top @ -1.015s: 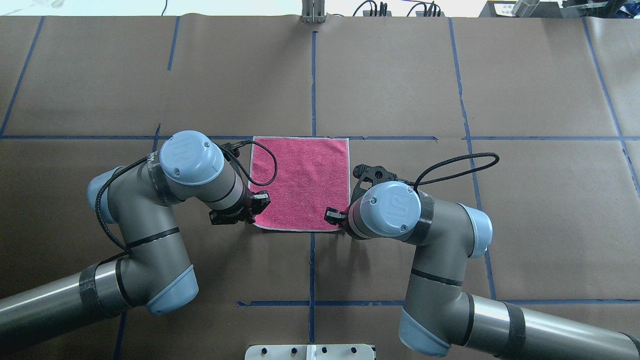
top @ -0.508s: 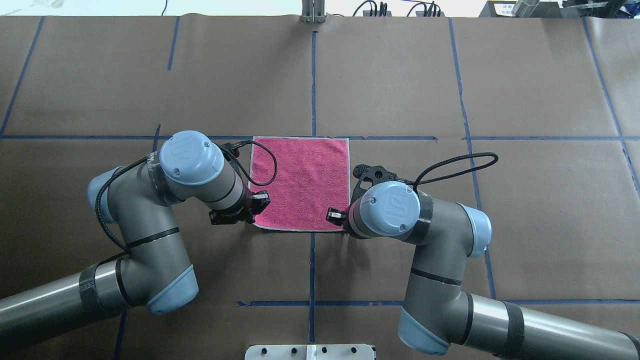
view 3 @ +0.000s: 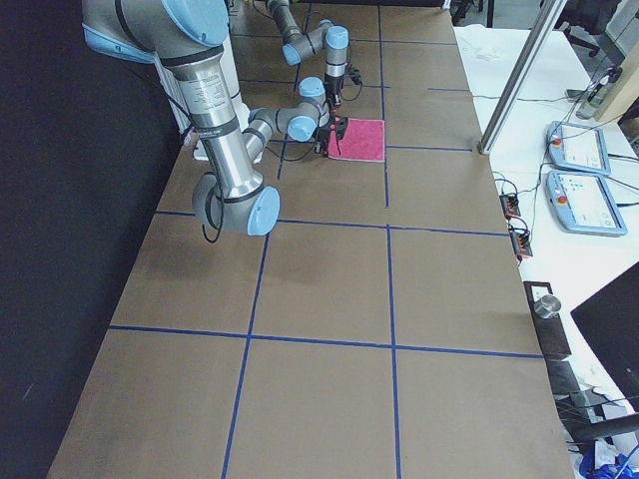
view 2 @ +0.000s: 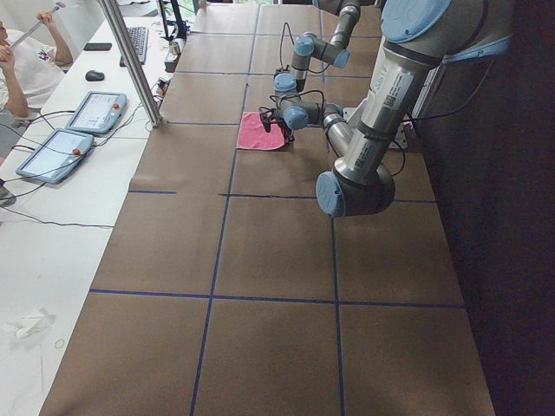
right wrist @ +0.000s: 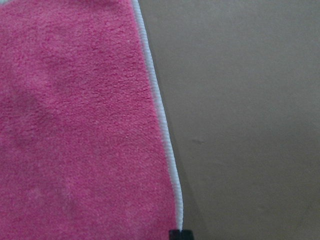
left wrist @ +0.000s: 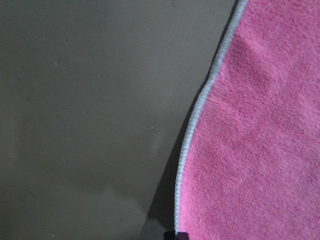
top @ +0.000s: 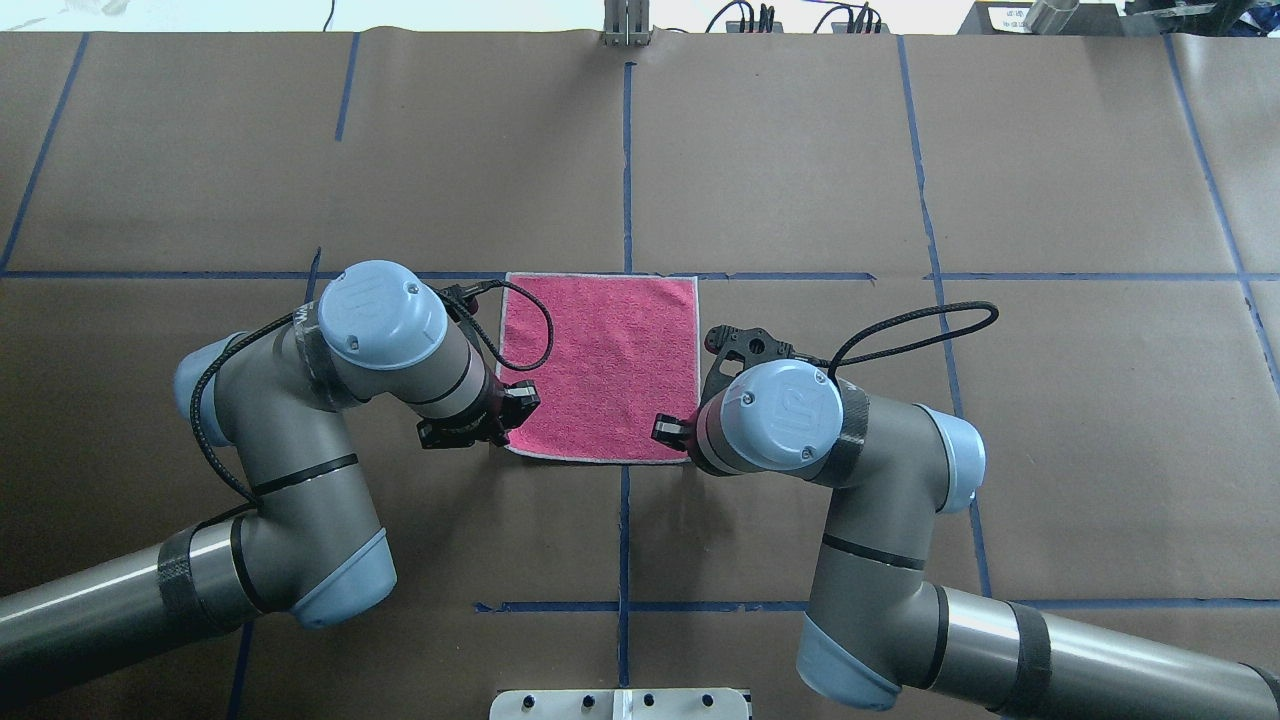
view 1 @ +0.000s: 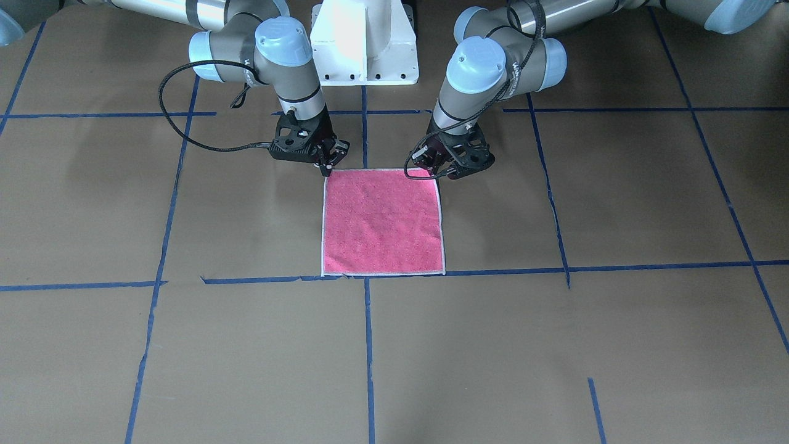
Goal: Fold towel twice with both arms
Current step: 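Lift both near corners and fold them over onto the far edge, releasing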
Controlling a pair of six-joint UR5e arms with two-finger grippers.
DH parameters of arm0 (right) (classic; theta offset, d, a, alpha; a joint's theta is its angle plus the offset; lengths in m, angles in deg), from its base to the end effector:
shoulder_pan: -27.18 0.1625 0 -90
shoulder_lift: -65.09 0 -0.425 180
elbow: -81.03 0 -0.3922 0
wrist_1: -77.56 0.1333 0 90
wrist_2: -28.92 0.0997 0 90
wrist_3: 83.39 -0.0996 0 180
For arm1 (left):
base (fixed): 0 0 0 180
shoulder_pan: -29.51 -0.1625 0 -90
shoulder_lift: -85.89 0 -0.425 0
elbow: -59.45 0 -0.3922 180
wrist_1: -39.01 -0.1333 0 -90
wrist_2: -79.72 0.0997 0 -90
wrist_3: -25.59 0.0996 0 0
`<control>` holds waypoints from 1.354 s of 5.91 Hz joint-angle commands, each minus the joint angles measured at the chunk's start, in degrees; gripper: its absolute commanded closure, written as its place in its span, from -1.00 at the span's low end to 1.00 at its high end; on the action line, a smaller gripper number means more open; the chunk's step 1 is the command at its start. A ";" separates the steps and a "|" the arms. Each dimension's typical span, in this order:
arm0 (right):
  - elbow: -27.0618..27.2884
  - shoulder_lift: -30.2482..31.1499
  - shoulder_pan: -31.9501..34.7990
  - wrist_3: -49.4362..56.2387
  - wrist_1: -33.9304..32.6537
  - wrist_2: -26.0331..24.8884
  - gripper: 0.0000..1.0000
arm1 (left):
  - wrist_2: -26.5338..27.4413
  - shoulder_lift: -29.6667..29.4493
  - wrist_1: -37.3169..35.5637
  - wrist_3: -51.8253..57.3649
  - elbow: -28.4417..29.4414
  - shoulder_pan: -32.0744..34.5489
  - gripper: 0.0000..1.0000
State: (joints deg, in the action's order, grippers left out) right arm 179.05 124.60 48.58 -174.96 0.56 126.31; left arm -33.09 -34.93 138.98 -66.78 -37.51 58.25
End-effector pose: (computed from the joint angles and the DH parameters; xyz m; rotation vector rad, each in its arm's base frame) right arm -0.5723 -0.3537 0.2680 0.0364 -0.9090 0.3151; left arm 0.5356 -0.4017 0.2751 -0.1780 0.8894 -0.3397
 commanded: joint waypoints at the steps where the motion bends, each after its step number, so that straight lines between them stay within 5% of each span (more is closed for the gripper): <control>1: 1.73 -0.09 1.01 -0.36 0.01 0.09 0.96 | -0.04 -0.11 -0.03 0.18 -0.15 0.35 0.98; 5: 1.21 -0.09 5.58 -0.18 1.24 0.09 0.95 | -0.21 -2.39 1.90 0.27 0.89 4.04 0.98; 8: -4.65 -4.82 8.56 0.34 1.32 0.26 0.95 | -0.21 -6.26 5.39 0.27 8.34 7.64 0.98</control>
State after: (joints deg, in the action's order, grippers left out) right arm 176.78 121.47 56.06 -174.83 1.83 126.49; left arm -33.30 -40.44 142.35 -66.47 -31.78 64.74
